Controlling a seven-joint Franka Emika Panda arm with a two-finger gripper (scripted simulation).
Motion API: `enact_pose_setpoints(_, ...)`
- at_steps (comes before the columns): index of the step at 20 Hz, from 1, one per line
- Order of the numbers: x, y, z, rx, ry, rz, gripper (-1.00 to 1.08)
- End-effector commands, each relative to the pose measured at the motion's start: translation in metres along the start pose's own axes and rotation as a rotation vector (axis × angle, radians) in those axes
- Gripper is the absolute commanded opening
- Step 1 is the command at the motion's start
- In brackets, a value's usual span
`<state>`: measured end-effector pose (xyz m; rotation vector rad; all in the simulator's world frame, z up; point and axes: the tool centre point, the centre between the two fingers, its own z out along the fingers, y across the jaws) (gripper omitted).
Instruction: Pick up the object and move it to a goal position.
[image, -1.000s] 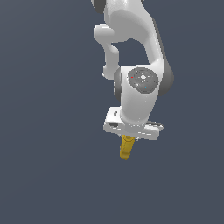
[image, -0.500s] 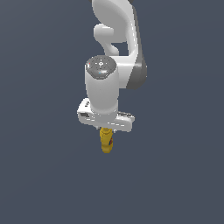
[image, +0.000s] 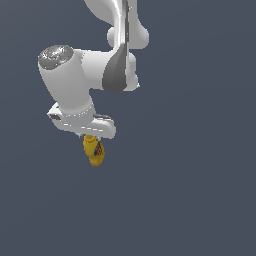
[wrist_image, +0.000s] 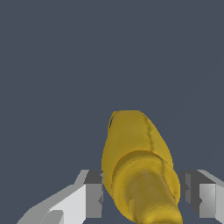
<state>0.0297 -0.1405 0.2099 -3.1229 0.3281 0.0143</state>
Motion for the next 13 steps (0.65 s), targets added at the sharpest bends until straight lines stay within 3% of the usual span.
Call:
enact_pose_setpoints(1,0.0,0.027,-0.01,0.0,0.009,-0.001,-1.0)
enact_pose_setpoints(7,0.0,0.069,-0.018,0.0,0.009,-0.002,-1.0)
enact_pose_setpoints(13,0.001,0.083,-0.021,0.0,0.009,-0.002,-1.0)
